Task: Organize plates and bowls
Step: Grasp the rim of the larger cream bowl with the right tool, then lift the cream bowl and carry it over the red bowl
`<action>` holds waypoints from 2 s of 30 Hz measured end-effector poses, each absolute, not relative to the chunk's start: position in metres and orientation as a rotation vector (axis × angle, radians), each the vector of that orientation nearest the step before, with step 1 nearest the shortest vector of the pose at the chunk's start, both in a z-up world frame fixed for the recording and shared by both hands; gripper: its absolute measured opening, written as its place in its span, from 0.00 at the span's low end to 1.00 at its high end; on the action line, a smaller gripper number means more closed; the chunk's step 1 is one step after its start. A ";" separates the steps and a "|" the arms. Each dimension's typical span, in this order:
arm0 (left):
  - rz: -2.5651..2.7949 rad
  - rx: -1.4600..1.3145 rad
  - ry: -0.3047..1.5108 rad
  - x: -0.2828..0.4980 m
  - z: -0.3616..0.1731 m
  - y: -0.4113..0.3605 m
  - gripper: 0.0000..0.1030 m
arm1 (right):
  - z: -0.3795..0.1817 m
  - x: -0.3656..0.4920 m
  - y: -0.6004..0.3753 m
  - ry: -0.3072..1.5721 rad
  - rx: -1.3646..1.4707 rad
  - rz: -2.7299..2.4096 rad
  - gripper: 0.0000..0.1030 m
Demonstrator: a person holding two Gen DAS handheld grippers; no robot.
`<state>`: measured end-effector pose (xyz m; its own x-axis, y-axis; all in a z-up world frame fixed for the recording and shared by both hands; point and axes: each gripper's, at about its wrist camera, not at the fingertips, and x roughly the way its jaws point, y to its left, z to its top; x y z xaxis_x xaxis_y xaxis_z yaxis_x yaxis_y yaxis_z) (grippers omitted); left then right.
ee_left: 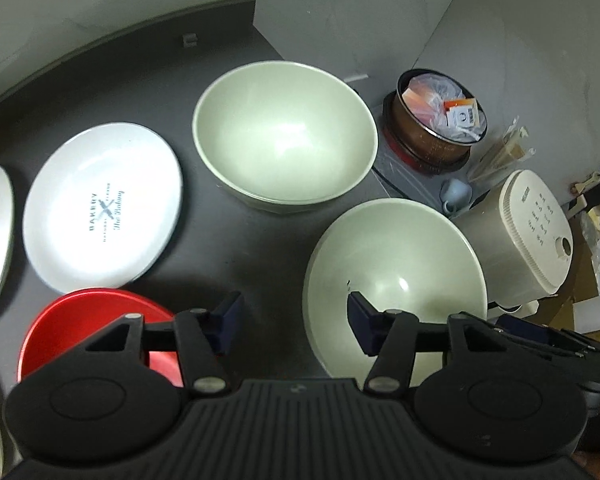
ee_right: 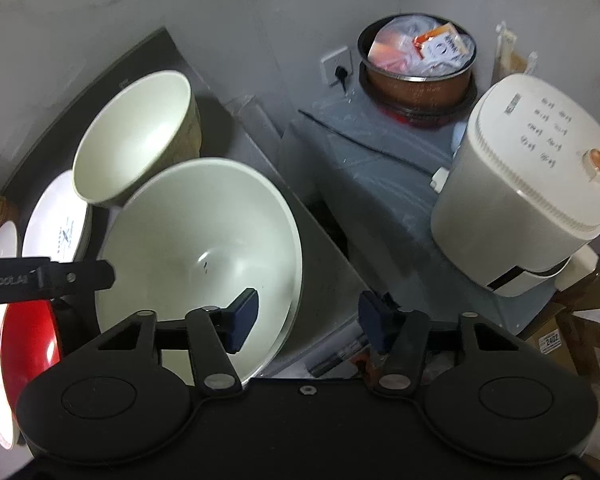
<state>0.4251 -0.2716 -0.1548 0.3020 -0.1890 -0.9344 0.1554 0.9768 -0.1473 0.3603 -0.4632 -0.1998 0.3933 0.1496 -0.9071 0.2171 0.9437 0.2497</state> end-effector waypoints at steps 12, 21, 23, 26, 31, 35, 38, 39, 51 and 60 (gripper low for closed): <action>-0.224 -0.032 1.357 0.438 -0.200 -0.289 0.28 | -0.222 0.369 -0.462 1.228 0.409 0.029 0.14; -0.201 -0.091 1.379 0.436 -0.212 -0.281 0.07 | -0.212 0.363 -0.461 1.177 0.387 0.053 0.13; -0.202 -0.104 1.373 0.434 -0.210 -0.279 0.07 | -0.206 0.363 -0.461 1.159 0.386 0.057 0.13; -0.203 -0.105 1.348 0.430 -0.202 -0.278 0.07 | -0.194 0.363 -0.458 1.134 0.377 0.069 0.13; -0.199 -0.136 1.303 0.422 -0.182 -0.267 0.07 | -0.176 0.362 -0.451 1.092 0.349 0.093 0.13; -0.196 -0.150 1.275 0.416 -0.169 -0.259 0.07 | -0.165 0.362 -0.444 1.065 0.343 0.110 0.13; -0.185 -0.162 1.253 0.412 -0.160 -0.251 0.07 | -0.154 0.360 -0.438 1.045 0.334 0.126 0.13; -0.180 -0.168 1.247 0.410 -0.157 -0.249 0.07 | -0.149 0.359 -0.436 1.036 0.330 0.133 0.14; -0.149 -0.246 1.173 0.389 -0.115 -0.202 0.07 | -0.114 0.359 -0.397 0.964 0.277 0.221 0.14; -0.113 -0.274 1.136 0.372 -0.087 -0.160 0.07 | -0.096 0.354 -0.359 0.919 0.253 0.284 0.15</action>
